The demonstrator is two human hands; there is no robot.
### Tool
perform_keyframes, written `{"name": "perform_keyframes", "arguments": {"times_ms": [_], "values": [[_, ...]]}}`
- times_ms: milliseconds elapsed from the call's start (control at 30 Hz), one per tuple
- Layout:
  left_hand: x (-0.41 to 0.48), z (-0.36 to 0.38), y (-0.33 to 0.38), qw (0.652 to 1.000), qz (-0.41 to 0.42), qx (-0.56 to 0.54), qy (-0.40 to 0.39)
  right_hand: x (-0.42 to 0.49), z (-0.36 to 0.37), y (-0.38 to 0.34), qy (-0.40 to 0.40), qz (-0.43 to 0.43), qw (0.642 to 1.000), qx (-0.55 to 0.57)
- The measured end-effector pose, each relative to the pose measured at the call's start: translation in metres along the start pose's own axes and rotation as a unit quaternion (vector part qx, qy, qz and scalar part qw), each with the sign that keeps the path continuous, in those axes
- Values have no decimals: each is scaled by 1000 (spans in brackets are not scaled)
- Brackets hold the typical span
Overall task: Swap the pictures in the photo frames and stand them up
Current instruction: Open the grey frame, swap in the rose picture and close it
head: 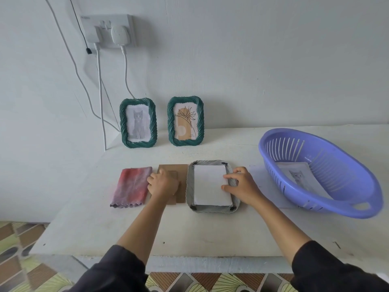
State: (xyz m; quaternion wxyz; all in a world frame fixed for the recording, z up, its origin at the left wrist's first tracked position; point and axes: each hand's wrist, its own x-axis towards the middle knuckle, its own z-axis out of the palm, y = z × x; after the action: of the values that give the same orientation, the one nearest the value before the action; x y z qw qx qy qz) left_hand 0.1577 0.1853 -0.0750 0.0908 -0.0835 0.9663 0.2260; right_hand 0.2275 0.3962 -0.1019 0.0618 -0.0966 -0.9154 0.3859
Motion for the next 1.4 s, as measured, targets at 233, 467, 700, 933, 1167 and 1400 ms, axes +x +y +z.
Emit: {"name": "perform_keyframes", "arguments": {"times_ms": [233, 467, 700, 933, 1167, 1400], "values": [[2, -2, 3, 1000, -6, 17, -16, 0, -1, 0, -10, 3, 1000, 4], [14, -10, -3, 999, -27, -45, 2, 0, -3, -1, -17, 7, 999, 26], [18, -38, -11, 964, -2, -253, 88, -2, -7, -6, -5, 2, 999, 39], [-15, -45, 36, 908, 63, -413, -20, 0, -15, -38, -15, 6, 980, 197], [-23, -2, 50, 907, 31, -390, -156, 2, -17, -27, 0, 55, 982, 178], [-17, 15, 55, 945, 90, -289, -127, 4, -13, -16, 9, 95, 983, 159]]}}
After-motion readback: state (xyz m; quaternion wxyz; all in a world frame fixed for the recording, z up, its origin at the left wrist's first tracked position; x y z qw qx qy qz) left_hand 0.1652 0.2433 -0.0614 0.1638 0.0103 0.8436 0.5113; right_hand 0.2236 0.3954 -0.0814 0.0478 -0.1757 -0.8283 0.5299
